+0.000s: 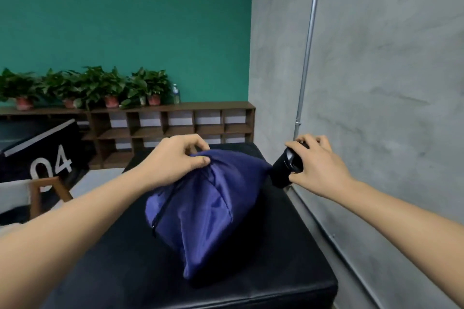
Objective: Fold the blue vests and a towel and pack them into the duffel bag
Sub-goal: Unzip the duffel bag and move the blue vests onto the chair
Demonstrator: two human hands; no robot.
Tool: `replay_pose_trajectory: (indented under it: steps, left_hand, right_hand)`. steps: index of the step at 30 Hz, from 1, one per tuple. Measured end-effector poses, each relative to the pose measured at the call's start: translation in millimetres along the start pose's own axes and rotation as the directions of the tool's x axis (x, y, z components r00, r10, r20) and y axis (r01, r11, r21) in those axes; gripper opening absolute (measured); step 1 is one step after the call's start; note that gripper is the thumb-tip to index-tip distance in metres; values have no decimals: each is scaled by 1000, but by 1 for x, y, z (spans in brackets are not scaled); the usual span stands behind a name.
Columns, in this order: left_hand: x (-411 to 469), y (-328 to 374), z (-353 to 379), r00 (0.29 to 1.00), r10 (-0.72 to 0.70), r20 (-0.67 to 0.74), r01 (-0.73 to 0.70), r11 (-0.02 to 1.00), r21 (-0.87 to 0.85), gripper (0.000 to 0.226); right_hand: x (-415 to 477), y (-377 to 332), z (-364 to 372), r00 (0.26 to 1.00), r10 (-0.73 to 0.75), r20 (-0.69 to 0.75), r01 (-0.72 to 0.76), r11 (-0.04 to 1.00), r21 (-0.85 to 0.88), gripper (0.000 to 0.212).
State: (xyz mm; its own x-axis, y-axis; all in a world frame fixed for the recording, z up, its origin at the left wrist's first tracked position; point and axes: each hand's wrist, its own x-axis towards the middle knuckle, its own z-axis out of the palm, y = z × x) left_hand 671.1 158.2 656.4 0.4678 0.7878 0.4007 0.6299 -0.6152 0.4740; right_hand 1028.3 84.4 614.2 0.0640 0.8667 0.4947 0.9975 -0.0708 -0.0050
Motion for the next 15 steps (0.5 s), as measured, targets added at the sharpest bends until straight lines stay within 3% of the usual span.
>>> replay_pose_trajectory:
  steps: [4,8,15]
  left_hand:
    - [-3,0,32,990,-19,143,44,984,-175,16]
    - [5,-27,49,989,-96,113,112,984,-139,13]
    - [8,-95,87,952,-264,154,280,956,-92,9]
  right_hand:
    - [24,13,15,998,40,52,-38,998,-49,75]
    - [55,22,36,994,67,81,-60,995,-85,72]
    - [119,13,92,980,92,175,-96,995,18,76]
